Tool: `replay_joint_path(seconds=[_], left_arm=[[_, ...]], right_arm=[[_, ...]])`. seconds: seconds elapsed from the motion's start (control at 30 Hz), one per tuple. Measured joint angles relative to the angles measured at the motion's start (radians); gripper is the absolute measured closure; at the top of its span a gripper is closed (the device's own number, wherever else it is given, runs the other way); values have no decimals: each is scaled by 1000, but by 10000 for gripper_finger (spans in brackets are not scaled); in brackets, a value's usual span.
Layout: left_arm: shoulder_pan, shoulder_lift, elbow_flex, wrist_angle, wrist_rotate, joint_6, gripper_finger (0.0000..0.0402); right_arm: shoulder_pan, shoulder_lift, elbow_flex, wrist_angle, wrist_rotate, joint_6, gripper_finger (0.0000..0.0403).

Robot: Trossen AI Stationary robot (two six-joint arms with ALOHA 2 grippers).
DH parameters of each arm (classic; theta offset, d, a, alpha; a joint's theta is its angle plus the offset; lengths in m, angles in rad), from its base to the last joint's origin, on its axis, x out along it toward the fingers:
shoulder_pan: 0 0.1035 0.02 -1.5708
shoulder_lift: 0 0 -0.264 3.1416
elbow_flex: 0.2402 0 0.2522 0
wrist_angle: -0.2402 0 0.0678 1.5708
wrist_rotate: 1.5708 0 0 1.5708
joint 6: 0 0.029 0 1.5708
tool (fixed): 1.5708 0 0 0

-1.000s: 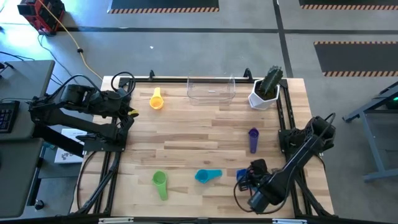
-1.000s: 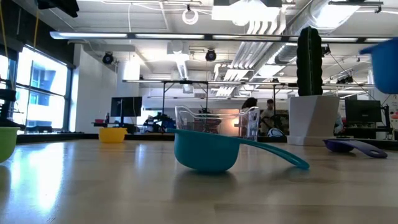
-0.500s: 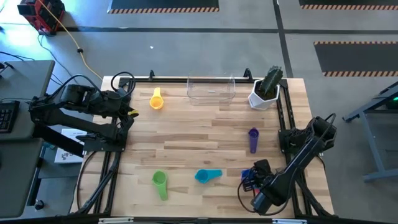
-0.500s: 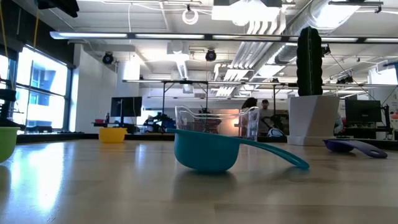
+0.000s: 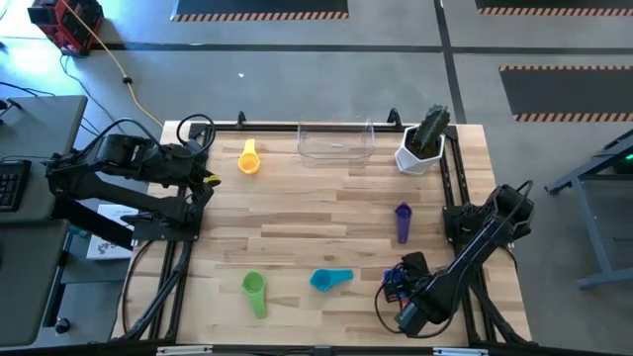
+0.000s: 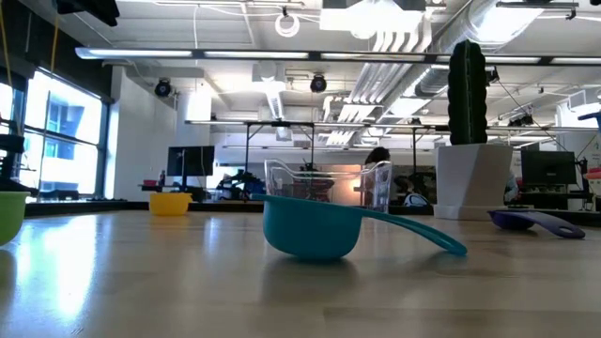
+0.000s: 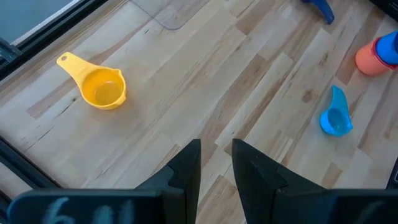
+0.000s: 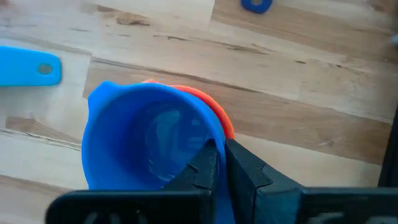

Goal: Nest measuring cups in basket
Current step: Stack the blue measuring cup on top of the red measuring cup, then stack the yellow measuring cup on top of the blue measuring cup

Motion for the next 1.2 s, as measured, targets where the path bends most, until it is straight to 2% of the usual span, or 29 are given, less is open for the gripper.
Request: replay_joint_path(seconds=[0.37,0.53,0.73,0.9,1.2], left_arm=[[0,0,0,0,0,2,319],[0,0,0,0,0,3,319],[0,0,0,0,0,3,319],[0,0,0,0,0,2,319],[0,0,0,0,0,2,319]], right_arm=[[-14,0,0,19,9,-11,316],[-14,0,0,-21,-64,-3,295],[-11,-24,0,-74,-79,-1,290],[9,-39,0,-161,-172,-2,290],[71,-23,-55,-2,-228,24,290]])
